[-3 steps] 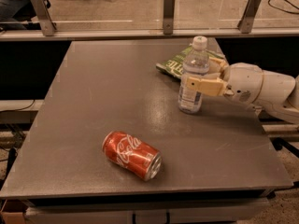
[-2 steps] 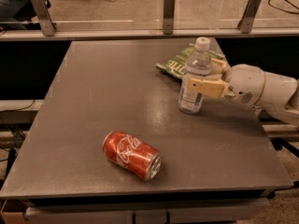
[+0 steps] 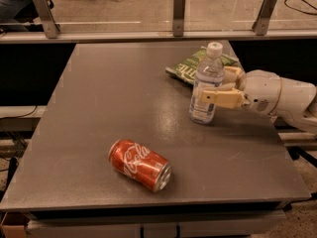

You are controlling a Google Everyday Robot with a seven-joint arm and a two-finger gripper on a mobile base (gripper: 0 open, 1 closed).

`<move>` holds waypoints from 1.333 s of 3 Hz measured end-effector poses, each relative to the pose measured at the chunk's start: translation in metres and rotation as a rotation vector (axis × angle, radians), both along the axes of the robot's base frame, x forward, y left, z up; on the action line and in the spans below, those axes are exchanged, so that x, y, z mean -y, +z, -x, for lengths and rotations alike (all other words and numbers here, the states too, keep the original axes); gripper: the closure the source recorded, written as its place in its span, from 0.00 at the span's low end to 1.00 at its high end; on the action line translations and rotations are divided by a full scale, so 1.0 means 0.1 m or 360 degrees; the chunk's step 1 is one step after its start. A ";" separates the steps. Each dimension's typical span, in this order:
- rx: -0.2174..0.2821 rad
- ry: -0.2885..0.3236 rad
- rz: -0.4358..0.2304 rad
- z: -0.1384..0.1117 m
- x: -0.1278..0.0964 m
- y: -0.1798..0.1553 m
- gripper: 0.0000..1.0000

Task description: Place blue plastic bottle upright

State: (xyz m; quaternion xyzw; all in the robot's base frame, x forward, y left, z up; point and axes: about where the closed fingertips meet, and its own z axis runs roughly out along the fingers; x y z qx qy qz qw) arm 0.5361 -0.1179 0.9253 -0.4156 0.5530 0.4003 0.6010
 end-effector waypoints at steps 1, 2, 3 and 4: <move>-0.0006 -0.0009 0.0098 0.06 0.12 0.06 0.00; -0.0003 -0.0030 0.0251 0.16 0.36 0.22 0.00; 0.0023 -0.0118 0.0438 0.31 0.82 0.53 0.00; -0.0001 -0.0319 0.0589 0.45 1.32 0.78 0.00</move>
Offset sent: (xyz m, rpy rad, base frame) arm -0.0310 -0.0785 0.0463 -0.2881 -0.0016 -0.0451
